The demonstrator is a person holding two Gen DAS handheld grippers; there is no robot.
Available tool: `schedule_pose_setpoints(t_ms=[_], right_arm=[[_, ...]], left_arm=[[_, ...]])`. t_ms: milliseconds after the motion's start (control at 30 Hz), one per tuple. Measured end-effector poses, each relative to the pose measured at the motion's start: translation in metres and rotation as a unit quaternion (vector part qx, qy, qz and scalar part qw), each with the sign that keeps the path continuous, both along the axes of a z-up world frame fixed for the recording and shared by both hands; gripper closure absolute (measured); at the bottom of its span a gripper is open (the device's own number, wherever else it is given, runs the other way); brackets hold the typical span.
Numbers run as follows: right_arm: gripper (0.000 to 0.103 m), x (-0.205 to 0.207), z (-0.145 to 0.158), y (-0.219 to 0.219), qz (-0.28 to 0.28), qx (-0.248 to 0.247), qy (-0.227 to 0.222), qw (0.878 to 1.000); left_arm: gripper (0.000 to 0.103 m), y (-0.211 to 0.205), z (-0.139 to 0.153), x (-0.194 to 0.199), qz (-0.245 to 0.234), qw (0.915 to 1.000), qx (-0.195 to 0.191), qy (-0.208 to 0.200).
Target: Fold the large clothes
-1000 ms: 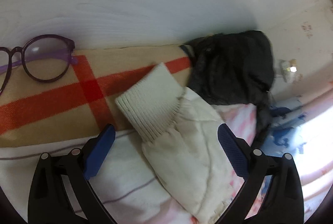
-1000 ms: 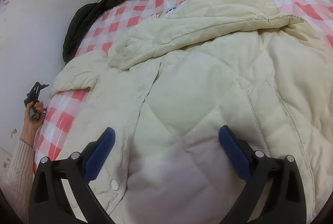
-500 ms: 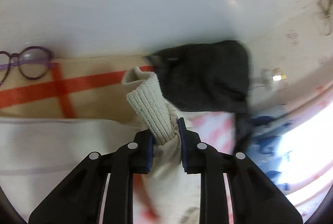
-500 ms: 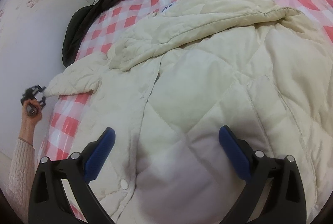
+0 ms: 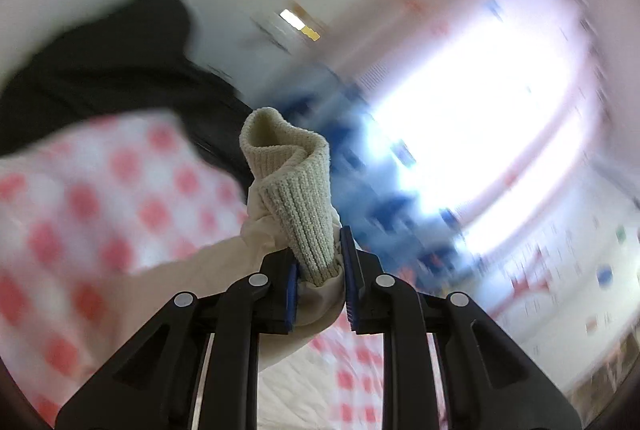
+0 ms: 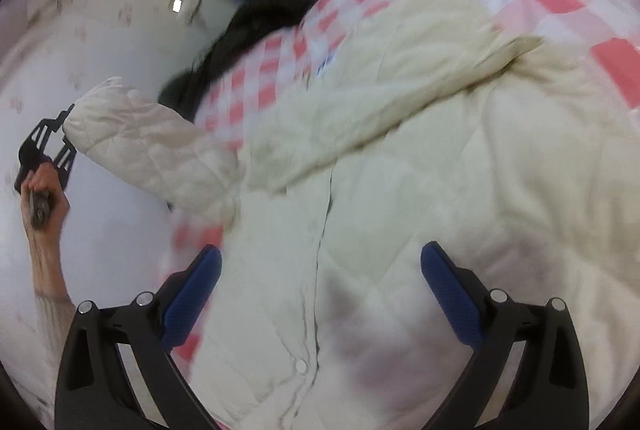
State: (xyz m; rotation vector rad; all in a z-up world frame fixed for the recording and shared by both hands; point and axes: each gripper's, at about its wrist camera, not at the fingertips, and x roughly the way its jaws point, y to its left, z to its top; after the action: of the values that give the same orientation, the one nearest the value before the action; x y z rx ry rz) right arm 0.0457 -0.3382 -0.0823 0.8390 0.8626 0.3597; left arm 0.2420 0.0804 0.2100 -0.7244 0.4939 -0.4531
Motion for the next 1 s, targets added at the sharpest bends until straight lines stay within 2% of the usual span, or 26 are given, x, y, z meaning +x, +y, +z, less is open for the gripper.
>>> schedule_pose_setpoints(t_ms=[133, 167, 300, 400, 433, 467, 500, 567, 600, 700, 767, 800, 867, 900, 1000], right_arm=[[0.007, -0.004, 0.006, -0.05, -0.055, 0.057, -0.001, 0.997], [0.007, -0.005, 0.007, -0.064, -0.069, 0.074, 0.0, 0.995], [0.007, -0.013, 0.016, -0.111, -0.12, 0.106, -0.01, 0.987], [0.007, -0.018, 0.021, -0.132, -0.144, 0.124, -0.019, 0.982], [0.007, -0.017, 0.021, -0.137, -0.148, 0.132, -0.019, 0.98], [0.007, -0.017, 0.02, -0.14, -0.15, 0.14, -0.017, 0.979], [0.007, -0.017, 0.019, -0.141, -0.152, 0.145, -0.015, 0.978], [0.007, -0.016, 0.016, -0.144, -0.152, 0.159, -0.011, 0.976], [0.007, -0.015, 0.015, -0.143, -0.151, 0.162, -0.01, 0.975], [0.007, -0.015, 0.014, -0.144, -0.148, 0.169, -0.009, 0.974], [0.007, -0.012, 0.014, -0.141, -0.148, 0.169, -0.009, 0.974], [0.007, -0.012, 0.014, -0.14, -0.149, 0.17, -0.009, 0.974], [0.007, -0.013, 0.012, -0.141, -0.153, 0.174, -0.007, 0.973], [0.007, -0.014, 0.011, -0.142, -0.154, 0.175, -0.006, 0.972], [0.007, -0.014, 0.011, -0.143, -0.156, 0.169, -0.006, 0.973]], left_arm=[[0.087, -0.115, -0.035, 0.002, -0.087, 0.9959, 0.023, 0.007], [0.087, -0.154, -0.055, 0.005, -0.114, 0.9928, 0.033, 0.017], [0.088, -0.244, -0.131, 0.007, -0.174, 0.9807, 0.068, 0.06], [0.089, -0.309, -0.205, 0.003, -0.206, 0.9673, 0.11, 0.098], [0.089, -0.313, -0.228, 0.004, -0.213, 0.9634, 0.12, 0.109], [0.089, -0.332, -0.257, 0.003, -0.226, 0.9549, 0.143, 0.128], [0.088, -0.336, -0.273, 0.002, -0.229, 0.9508, 0.156, 0.138], [0.086, -0.357, -0.31, -0.004, -0.252, 0.935, 0.183, 0.169], [0.083, -0.363, -0.32, -0.006, -0.254, 0.9303, 0.198, 0.174], [0.063, -0.376, -0.327, -0.01, -0.281, 0.9176, 0.222, 0.173], [0.035, -0.379, -0.319, -0.013, -0.302, 0.912, 0.216, 0.175], [0.032, -0.381, -0.314, -0.011, -0.309, 0.9093, 0.215, 0.177], [0.019, -0.374, -0.295, -0.011, -0.304, 0.9107, 0.222, 0.17], [0.016, -0.368, -0.287, -0.012, -0.294, 0.914, 0.225, 0.166], [0.015, -0.337, -0.266, -0.011, -0.285, 0.924, 0.2, 0.157]])
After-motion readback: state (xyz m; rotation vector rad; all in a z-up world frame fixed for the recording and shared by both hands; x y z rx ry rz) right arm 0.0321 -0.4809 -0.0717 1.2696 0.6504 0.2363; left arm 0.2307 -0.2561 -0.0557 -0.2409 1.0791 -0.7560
